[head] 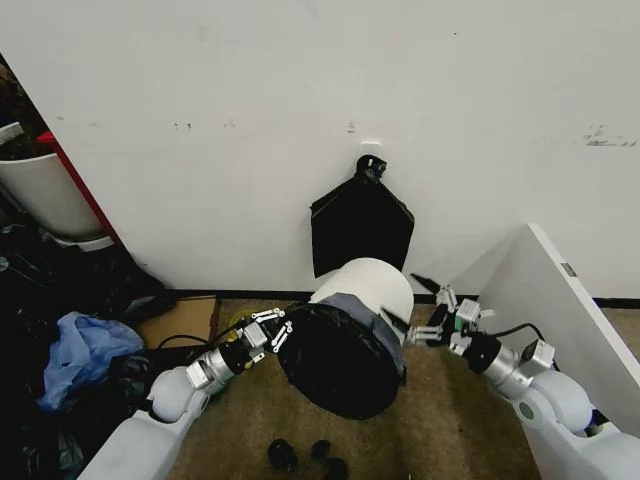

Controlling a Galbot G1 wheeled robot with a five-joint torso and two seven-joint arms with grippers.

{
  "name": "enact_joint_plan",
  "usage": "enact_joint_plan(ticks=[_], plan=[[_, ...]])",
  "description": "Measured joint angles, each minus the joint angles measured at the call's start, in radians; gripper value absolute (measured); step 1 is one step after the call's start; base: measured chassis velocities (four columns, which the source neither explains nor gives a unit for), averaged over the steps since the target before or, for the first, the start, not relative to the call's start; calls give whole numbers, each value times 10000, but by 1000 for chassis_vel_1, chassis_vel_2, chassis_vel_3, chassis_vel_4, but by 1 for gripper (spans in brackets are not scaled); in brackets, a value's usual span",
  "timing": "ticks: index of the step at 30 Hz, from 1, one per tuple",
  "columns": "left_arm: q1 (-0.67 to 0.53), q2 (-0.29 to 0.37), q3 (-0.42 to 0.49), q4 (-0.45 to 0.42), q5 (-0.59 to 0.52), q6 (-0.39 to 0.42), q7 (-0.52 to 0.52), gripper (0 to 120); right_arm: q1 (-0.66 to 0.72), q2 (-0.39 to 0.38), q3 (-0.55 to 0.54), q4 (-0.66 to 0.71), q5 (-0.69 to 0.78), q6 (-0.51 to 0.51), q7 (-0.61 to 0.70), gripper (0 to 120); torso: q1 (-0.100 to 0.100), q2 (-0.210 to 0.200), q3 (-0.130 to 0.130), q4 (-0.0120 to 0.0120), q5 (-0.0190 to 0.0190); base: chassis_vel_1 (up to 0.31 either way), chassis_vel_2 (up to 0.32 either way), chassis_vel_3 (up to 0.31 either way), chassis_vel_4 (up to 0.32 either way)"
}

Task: Place the garbage bag over the trash bin.

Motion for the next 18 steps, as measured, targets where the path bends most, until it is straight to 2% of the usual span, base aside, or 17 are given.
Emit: enact_joint_plan(ticks=[5,11,18], plan=[[-22,-33,-23,30,142,-71,4,1,-17,61,-22,54,176,50,-231,100,0,0,0,0,-1,0,0,0,0],[61,-37,-43,-168,145,-76,-35,1,8,36,235,-93,-1031,6,-11,100,0,0,0,-1,-1,0,0,0,0],[231,-55,-62,-564,136,12,-63,1,84,147,253,-288,-1974,175,1102,100,0,0,0,0,-1,0,0,0,0]])
